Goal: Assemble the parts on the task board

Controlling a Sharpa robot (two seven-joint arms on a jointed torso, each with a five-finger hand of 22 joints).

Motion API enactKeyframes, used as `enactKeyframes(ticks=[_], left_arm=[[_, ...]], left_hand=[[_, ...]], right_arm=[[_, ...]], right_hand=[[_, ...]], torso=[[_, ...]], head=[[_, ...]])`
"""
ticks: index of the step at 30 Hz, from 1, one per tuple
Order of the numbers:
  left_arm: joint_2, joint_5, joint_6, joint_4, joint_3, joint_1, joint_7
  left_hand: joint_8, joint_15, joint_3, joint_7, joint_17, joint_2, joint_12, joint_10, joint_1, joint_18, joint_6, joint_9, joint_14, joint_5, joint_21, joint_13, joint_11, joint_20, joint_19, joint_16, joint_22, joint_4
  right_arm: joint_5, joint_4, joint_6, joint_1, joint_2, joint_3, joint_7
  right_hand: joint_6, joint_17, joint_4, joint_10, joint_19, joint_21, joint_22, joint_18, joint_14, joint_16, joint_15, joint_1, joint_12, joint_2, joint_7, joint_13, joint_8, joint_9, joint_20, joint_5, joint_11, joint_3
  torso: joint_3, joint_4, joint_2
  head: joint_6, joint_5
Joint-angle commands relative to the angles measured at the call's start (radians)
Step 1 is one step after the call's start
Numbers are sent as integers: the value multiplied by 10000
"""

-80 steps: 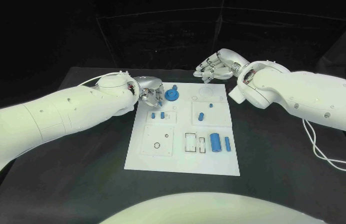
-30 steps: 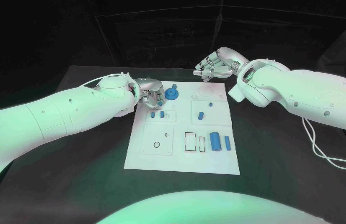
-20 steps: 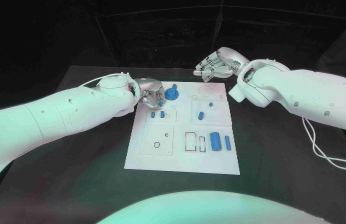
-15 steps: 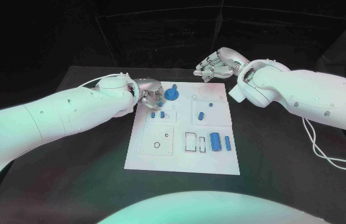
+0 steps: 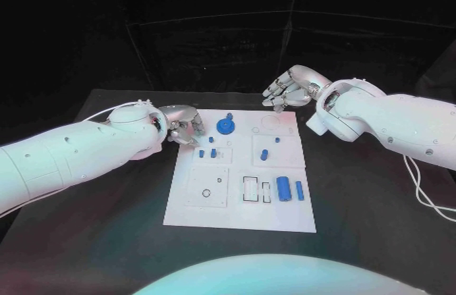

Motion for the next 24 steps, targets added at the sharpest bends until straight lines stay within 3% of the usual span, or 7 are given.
enactKeyframes(ticks=[1,3,7,11,12,15,24], left_arm=[[-194,2104,-1637,96,17,28,1126],[-345,3990,-1963,126,17,35,1776],[-659,7751,-1824,320,17,41,2931],[-917,10759,-1403,627,17,43,3899],[-979,11342,-1296,712,16,43,4085],[-1149,12408,-1099,940,15,41,4448],[-1388,13322,-890,1284,12,37,4937]], left_hand=[[-52,55,-219,134,-681,-38,9,-109,-29,294,56,12,-224,6,-790,27,14,42,-273,-417,-744,103],[-34,108,-299,219,-1865,95,49,-210,65,512,133,19,-675,12,-2085,33,85,89,-763,-1189,-1956,186],[130,137,-88,324,-3119,378,499,385,281,533,475,57,-1311,31,-2491,129,111,142,-1115,-2053,-2195,179],[233,89,60,249,-3875,503,793,863,255,549,641,53,-1771,25,-2737,151,14,123,-1348,-2567,-2332,218],[250,77,77,235,-3939,522,859,975,244,551,665,52,-1821,25,-2772,161,-12,114,-1377,-2605,-2353,225],[283,58,76,205,-4095,542,962,1129,178,550,706,48,-1928,22,-2843,167,-53,99,-1426,-2688,-2395,260],[346,41,56,185,-4203,534,1039,1223,138,548,788,52,-2014,28,-2914,158,-81,83,-1460,-2733,-2440,266]], right_arm=[[-2462,-88,491,-5,-2,5,-236],[-3435,-105,673,-52,-7,4,-400],[-5269,-52,1115,-218,-20,1,-810],[-6507,83,1481,-471,-83,-1,-1151],[-6739,116,1528,-520,-94,-2,-1211],[-7218,204,1604,-630,-119,-3,-1343],[-7747,534,1697,-812,-319,-4,-1524]], right_hand=[[324,270,-176,374,644,491,241,60,813,416,-285,196,17,-23,-155,-6,98,17,-294,-235,-193,112],[550,528,-248,690,1039,905,462,38,1319,740,-468,274,-47,-39,-283,-12,108,1,-488,-357,-332,225],[802,1228,-315,1041,1302,1605,888,-7,1435,1694,-640,296,-405,-131,-431,-14,-17,-41,-683,-508,-458,442],[865,1736,-293,1026,1257,2070,1200,-13,1404,2350,-637,223,-780,-209,-460,-13,-183,-50,-739,-691,-507,616],[871,1828,-278,963,1252,2166,1264,-17,1417,2468,-635,186,-872,-240,-460,-20,-218,-49,-739,-712,-486,639],[882,2153,-243,928,1217,2511,1495,-23,1404,2882,-637,105,-1074,-312,-450,-14,-339,-46,-739,-752,-471,759],[695,2932,-88,801,972,3443,2137,-24,1278,3883,-572,-179,-1440,-593,-314,-10,-522,-48,-678,-827,-352,1059]], torso=[[-3,9,-14],[-10,13,-21],[-29,-8,-15],[-57,2,-11],[-49,9,-8],[-16,-7,-5],[-35,32,-17]], head=[[76,-66],[129,-150],[246,-322],[292,-528],[322,-572],[383,-570],[429,-555]])
